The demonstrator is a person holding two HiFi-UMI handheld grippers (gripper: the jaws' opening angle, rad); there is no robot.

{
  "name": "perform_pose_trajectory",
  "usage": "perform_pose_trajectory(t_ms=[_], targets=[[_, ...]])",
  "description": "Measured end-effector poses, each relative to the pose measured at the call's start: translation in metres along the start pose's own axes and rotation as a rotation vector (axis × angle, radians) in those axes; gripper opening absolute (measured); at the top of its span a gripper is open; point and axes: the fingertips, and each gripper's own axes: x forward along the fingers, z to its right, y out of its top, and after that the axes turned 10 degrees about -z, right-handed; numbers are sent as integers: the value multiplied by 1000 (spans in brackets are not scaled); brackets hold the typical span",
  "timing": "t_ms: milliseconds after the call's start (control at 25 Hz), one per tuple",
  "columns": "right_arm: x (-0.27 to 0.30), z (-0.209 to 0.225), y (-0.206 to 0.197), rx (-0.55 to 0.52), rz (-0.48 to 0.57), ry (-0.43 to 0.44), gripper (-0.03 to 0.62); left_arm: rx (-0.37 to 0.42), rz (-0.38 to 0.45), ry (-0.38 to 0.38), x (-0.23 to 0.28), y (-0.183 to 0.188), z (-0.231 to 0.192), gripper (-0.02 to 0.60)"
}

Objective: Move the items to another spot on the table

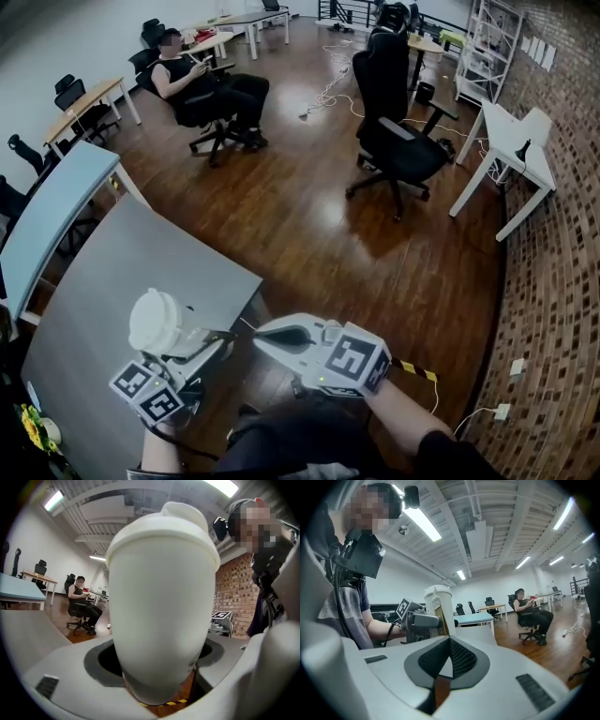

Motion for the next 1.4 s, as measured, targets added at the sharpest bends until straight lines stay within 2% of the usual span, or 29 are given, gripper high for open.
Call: perform_pose_trajectory(t_ms=[200, 440, 720, 880, 1080, 1400], targets=[[-50, 29, -3, 31, 67, -13, -15, -22, -1, -5, 40, 14, 26, 426], [-91, 51, -20, 65, 55, -41, -15, 4, -17, -19, 87, 29, 51, 426], [-106, 73, -23, 106, 128, -89, -15, 63, -80, -66, 120, 31, 61, 426], [-104, 84, -25, 109, 108, -118, -15, 80, -86, -98, 136, 35, 55, 426], [-88, 104, -18, 119, 57, -167, -15, 82, -72, -142, 148, 39, 27, 426], [-4, 140, 12, 135, -7, -220, -15, 70, -54, -114, 133, 53, -80, 426]])
